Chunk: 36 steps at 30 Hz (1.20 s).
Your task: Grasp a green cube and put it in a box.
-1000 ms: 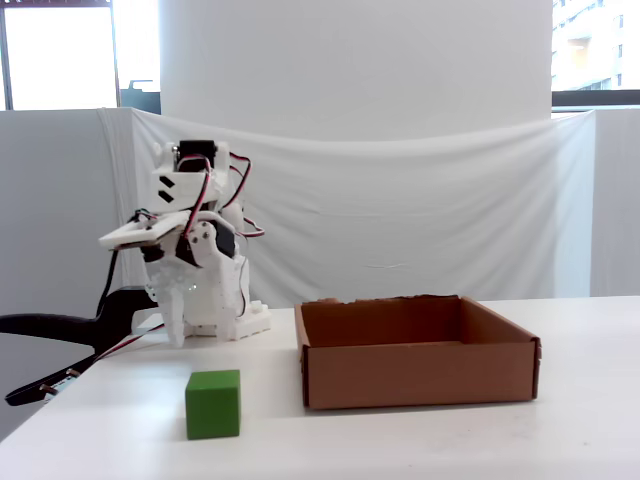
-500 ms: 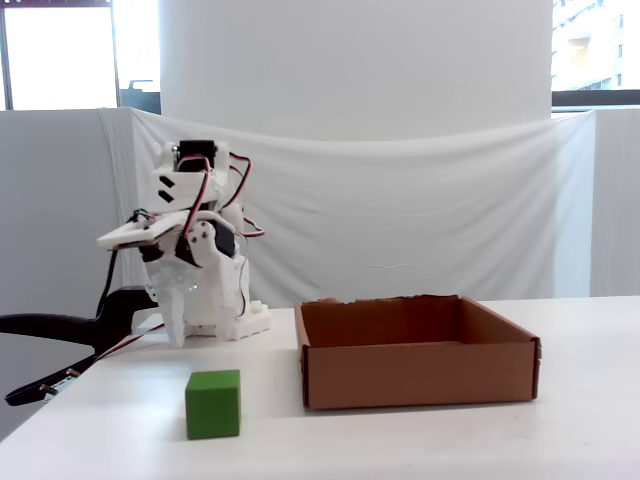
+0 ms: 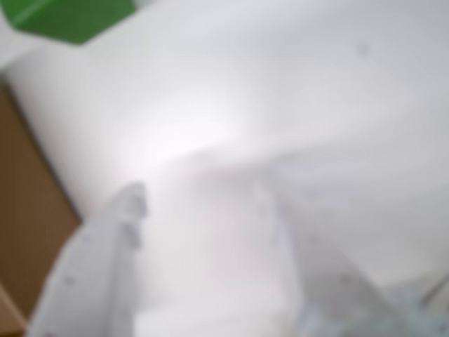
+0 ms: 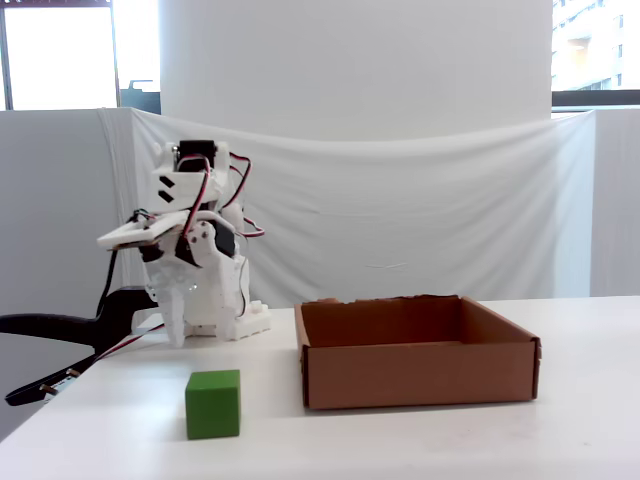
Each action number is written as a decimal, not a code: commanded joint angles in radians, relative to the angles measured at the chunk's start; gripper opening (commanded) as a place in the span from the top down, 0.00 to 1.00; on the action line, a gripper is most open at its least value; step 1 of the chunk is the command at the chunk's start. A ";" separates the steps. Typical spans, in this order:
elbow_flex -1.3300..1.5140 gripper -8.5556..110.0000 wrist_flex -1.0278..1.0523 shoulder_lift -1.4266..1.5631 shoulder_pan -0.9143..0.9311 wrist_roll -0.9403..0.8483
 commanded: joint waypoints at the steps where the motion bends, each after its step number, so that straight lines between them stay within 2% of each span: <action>1: -0.006 0.75 0.003 -0.008 -0.008 0.006; 29: -0.006 0.75 0.002 -0.008 -0.006 0.008; 36: -0.006 0.68 -0.006 -0.008 0.006 0.015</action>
